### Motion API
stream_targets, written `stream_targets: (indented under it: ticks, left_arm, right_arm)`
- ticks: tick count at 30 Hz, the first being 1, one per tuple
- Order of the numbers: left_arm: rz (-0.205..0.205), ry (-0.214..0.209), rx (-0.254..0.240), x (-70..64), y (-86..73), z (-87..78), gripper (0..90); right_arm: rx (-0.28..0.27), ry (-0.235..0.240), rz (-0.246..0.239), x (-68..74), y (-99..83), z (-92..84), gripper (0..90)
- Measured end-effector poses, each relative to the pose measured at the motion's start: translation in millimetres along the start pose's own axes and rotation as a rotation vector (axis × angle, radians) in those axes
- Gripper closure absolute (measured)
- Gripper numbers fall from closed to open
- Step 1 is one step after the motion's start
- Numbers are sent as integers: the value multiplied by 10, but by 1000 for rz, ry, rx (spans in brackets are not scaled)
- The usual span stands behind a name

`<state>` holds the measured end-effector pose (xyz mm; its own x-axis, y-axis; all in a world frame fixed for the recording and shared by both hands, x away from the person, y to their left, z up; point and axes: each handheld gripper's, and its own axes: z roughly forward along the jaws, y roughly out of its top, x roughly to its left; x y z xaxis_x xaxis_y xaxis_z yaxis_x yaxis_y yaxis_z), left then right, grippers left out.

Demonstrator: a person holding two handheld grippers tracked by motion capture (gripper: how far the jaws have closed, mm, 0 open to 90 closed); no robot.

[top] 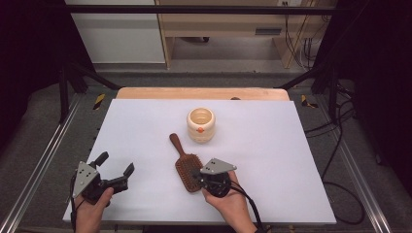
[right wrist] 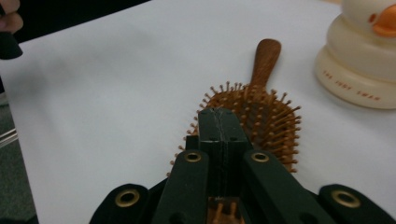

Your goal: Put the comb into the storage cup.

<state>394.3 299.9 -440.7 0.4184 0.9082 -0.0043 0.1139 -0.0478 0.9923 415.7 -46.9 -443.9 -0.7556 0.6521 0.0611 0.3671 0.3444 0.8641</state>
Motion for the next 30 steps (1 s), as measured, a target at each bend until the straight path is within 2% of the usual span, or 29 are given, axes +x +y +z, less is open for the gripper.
stream_targets:
  ticks: [9, 13, 20, 30]
  left_arm:
    - [0, 1, 3, 7, -4, 8, 20]
    - [3, 2, 4, 1, -1, 9, 20]
    - [6, 0, 11, -1, -6, 14, 20]
    - [7, -4, 12, -10, -6, 18, 21]
  right_arm:
    - [30, 56, -18, 220, -69, 109, 900]
    - [43, 66, -26, 299, -105, 146, 900]
    - [87, 76, -39, 369, -195, 205, 900]
    - [113, 78, -42, 402, -289, 249, 900]
